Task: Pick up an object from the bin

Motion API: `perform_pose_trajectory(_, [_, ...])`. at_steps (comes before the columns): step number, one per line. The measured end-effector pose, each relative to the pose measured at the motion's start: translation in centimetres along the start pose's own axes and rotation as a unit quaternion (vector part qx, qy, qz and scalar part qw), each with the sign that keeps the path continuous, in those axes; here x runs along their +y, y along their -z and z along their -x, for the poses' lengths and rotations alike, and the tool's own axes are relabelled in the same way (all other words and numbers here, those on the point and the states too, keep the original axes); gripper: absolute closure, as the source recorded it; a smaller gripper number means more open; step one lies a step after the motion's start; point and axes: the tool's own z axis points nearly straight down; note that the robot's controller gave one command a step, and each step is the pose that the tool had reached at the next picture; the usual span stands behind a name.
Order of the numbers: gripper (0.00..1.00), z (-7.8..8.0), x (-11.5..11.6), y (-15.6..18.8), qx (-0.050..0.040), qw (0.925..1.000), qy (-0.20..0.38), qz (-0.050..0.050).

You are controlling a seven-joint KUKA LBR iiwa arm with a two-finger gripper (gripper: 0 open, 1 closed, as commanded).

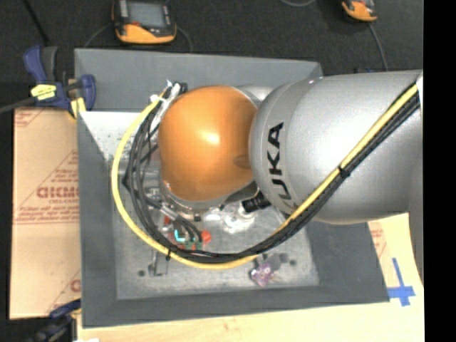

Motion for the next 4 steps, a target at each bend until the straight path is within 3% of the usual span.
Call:
perform_pose_trajectory(1, [0.0,4.6,-8.4,-17.8,-0.0054,0.9807,-0.195,0.002])
perform_pose_trajectory(2, [0.0,7.2,-13.8,-17.9,-0.0031,0.9884,-0.152,-0.001])
perform_pose_trajectory(3, [0.0,6.6,-10.9,-18.0,-0.0021,0.9821,-0.188,0.001])
perform_pose_trajectory(4, [0.0,6.7,-11.0,-17.9,-0.0029,0.9817,-0.19,0.001])
